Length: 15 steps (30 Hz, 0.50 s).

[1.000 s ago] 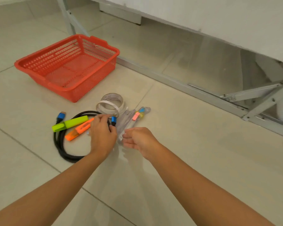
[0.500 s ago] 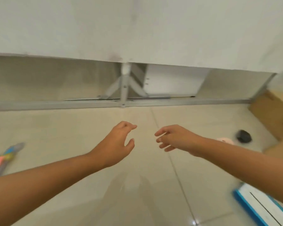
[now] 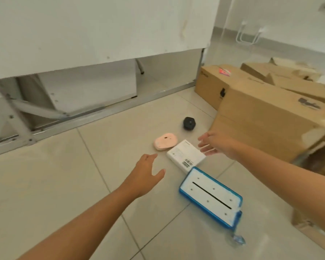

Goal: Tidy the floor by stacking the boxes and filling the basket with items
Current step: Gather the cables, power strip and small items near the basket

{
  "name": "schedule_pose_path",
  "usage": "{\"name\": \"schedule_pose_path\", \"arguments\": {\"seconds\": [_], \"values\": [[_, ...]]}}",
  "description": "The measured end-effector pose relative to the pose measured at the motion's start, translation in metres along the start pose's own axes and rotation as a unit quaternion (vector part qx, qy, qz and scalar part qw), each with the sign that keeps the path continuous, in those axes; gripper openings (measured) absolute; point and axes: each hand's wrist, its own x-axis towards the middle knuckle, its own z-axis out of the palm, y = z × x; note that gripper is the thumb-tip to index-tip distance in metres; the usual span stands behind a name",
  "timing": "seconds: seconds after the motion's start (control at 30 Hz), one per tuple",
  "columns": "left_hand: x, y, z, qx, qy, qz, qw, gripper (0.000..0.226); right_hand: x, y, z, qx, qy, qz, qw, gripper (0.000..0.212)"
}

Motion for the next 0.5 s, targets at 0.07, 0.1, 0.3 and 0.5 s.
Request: {"name": "schedule_pose_path", "arguments": {"seconds": [0.07,0.1,0.3,0.5], "values": [[0.008,0.000,0.024,-0.014,-0.017,-0.026,0.999,0.063,0.008,0.023,-0.011,-0.016,0.004,0.032,0.999,0.023],[0.012,0.000,0.036,-0.022,-0.025,-0.037,0.999,0.062,0.010,0.034,-0.015,-0.026,0.004,0.048,0.999,0.025],[0.025,0.007,0.098,-0.067,-0.067,-0.075,0.993,0.059,0.002,0.092,-0.015,-0.195,-0.077,0.105,0.972,0.037],[0.016,0.015,0.133,-0.081,-0.041,-0.063,0.994,0.046,-0.026,0.157,-0.006,-0.305,-0.129,0.135,0.934,0.077]]}}
